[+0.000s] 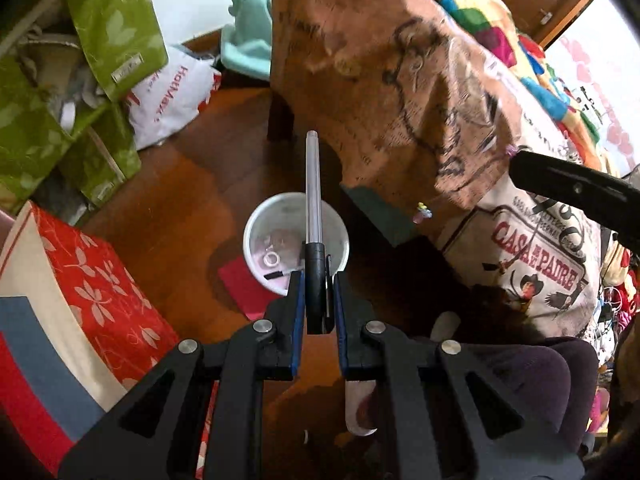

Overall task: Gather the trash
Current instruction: 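Open both tools over the bin, dropping the charm and pen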

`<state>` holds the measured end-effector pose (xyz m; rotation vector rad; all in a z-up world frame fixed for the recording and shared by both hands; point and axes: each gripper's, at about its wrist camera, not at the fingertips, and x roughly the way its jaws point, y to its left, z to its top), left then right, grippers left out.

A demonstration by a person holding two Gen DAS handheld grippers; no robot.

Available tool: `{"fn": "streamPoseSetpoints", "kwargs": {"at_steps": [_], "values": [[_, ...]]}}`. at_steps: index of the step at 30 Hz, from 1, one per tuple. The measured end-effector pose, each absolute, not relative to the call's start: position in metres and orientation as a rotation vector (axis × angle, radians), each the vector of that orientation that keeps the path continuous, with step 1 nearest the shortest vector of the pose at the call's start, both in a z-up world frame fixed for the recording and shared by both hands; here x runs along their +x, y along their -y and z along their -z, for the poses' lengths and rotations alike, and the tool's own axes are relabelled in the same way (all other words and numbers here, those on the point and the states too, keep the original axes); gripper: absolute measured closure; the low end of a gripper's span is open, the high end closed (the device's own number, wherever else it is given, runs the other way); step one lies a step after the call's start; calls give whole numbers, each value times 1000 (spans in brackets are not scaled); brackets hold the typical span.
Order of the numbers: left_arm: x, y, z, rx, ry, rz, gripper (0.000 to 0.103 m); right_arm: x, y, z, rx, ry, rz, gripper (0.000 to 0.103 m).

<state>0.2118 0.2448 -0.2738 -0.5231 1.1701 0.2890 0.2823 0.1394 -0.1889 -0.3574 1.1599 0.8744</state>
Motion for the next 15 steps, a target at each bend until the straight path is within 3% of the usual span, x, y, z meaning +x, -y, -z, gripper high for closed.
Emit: {"fn": "streamPoseSetpoints", "kwargs": {"at_steps": [10, 13, 15], "values": [[249, -257, 278, -516, -1196, -341, 89, 296, -164, 204, -369, -1208, -876, 74], [251, -259, 276, -510, -1188, -354, 80, 300, -163, 206, -363, -1236, -868, 66], [248, -259, 273, -505, -1181, -358, 77, 299, -160, 206, -371, -1230, -867, 66]]}}
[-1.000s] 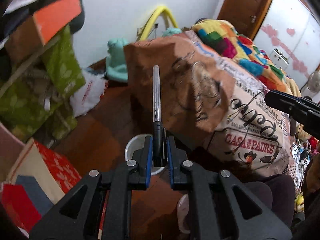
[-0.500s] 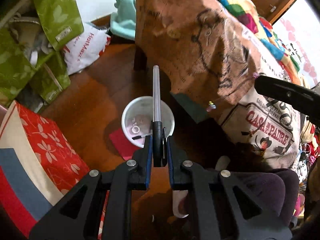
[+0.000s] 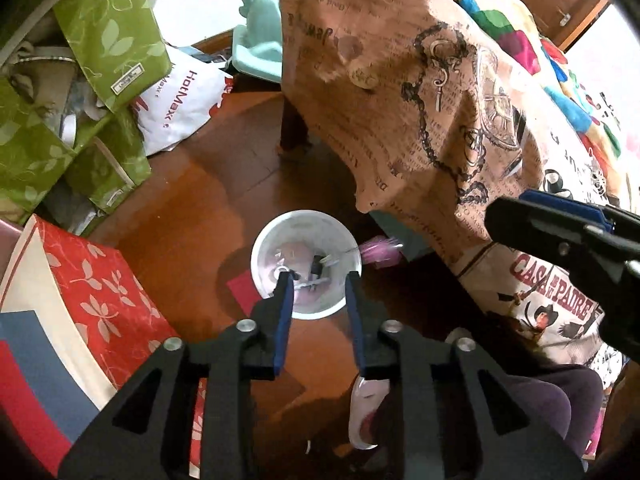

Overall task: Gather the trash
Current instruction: 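Open both tools over the bin, dropping the charm and pen, then move both open tools back over the items on the bed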

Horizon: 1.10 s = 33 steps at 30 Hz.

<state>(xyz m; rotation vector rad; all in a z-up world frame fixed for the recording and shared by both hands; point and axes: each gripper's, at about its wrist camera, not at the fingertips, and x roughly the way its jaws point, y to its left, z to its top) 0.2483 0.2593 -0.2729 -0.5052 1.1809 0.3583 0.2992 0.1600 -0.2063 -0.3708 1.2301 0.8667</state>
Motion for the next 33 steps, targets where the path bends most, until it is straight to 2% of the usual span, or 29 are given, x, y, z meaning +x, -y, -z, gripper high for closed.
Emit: {"fn": "streamPoseSetpoints", "kwargs": {"at_steps": [8, 15, 24, 33], "values": [[234, -252, 251, -472, -1154, -366, 77, 293, -143, 195, -402, -1186, -877, 66], [227, -234, 202, -423, -1067, -359, 77, 287, -113, 159, -368, -1093, -887, 66], [232, -183, 128, -350, -924, -304, 77, 288, -53, 100, -274, -941, -858, 66], [259, -117, 82, -293, -843, -206, 77, 293, 21, 60, -212, -819, -794, 66]]}}
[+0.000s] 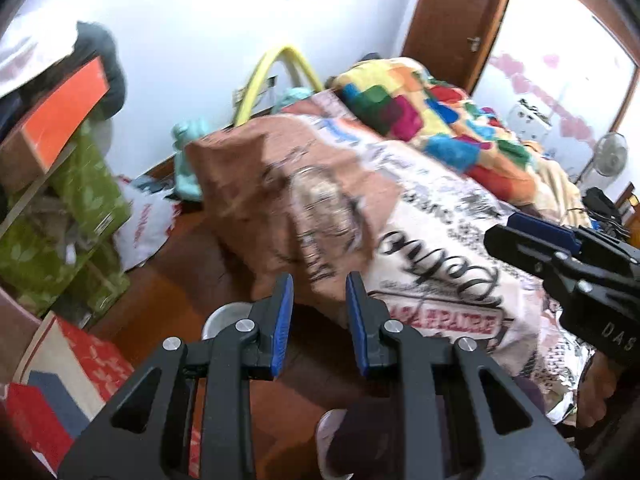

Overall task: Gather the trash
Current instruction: 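Move both open tools back over the items on the bed, then grasp the white stick with the right tool while the left tool grasps the toothpaste tube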

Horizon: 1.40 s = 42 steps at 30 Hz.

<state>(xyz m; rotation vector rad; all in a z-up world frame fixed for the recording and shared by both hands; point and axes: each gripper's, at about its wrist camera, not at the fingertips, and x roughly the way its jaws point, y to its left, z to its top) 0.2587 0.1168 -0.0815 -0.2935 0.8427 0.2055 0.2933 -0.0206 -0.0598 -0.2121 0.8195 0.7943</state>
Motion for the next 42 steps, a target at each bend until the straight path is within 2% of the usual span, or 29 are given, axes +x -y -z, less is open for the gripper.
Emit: {"fn": "streamPoseSetpoints", "kwargs": {"at_steps": [9, 18, 32, 42], "values": [[305, -50, 61, -220, -819, -103, 77, 312, 87, 47, -181, -762, -709, 66], [384, 16, 71, -181, -849, 18, 77, 365, 163, 62, -142, -783, -573, 65], [532, 71, 125, -177, -905, 163, 76, 487, 266, 140, -23, -941, -330, 65], [632, 80, 181, -260, -928, 176, 73, 566, 277, 206, 32, -1032, -320, 66]]}}
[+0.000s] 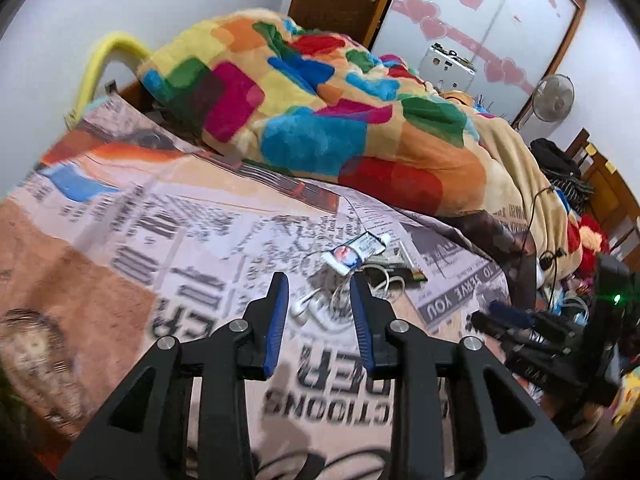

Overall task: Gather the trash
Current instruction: 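Grasp the white stick with the right tool while the left tool grasps the toothpaste tube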

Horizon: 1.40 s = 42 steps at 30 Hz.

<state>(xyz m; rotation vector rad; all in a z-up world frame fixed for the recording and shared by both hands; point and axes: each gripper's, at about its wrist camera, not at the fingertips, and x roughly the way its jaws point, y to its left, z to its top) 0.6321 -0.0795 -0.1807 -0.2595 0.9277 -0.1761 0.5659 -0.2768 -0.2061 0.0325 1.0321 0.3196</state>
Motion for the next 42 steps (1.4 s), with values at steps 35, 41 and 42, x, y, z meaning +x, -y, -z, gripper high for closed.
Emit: {"fn": "streamPoseSetpoints", "kwargs": {"at_steps": [35, 41, 42], "values": [[627, 91, 201, -207, -952, 279, 103, 606, 271, 226, 71, -975, -325, 91], [611, 117, 193, -51, -990, 312, 90, 566, 282, 224, -17, -990, -298, 91], [611, 122, 190, -46, -989, 319, 83, 560, 283, 226, -31, -995, -291, 91]]}}
